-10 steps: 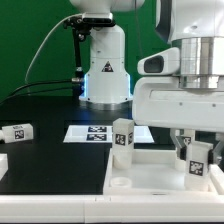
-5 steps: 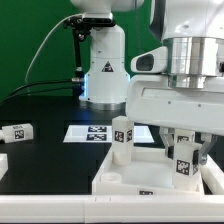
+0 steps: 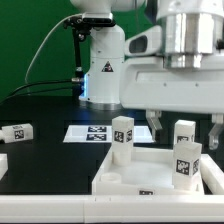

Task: Assemble square table

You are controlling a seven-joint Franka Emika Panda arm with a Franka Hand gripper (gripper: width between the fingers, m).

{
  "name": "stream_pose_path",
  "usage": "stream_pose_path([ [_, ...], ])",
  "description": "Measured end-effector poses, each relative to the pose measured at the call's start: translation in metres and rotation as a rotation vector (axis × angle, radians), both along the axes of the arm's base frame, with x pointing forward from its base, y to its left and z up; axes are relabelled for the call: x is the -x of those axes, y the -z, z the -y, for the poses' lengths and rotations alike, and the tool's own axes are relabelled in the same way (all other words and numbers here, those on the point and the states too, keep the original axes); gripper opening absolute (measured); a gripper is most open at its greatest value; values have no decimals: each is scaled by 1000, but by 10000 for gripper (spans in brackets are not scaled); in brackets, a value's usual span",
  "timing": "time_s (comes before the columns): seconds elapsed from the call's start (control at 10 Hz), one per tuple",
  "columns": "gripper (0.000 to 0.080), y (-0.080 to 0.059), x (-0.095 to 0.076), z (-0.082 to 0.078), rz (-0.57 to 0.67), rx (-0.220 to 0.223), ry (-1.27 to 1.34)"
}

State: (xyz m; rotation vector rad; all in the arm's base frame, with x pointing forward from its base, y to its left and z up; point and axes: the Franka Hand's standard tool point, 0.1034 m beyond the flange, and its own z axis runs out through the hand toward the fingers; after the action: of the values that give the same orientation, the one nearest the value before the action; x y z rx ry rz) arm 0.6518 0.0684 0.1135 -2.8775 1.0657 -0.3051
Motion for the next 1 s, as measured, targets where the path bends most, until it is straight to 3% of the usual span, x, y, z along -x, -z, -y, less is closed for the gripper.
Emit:
stream_pose_path([
  [0.5, 649, 3, 1, 1, -2, 10, -32],
  [0.8, 649, -4, 14, 56, -36, 60, -252],
  [1.0, 649, -5, 11, 57, -53, 78, -331],
])
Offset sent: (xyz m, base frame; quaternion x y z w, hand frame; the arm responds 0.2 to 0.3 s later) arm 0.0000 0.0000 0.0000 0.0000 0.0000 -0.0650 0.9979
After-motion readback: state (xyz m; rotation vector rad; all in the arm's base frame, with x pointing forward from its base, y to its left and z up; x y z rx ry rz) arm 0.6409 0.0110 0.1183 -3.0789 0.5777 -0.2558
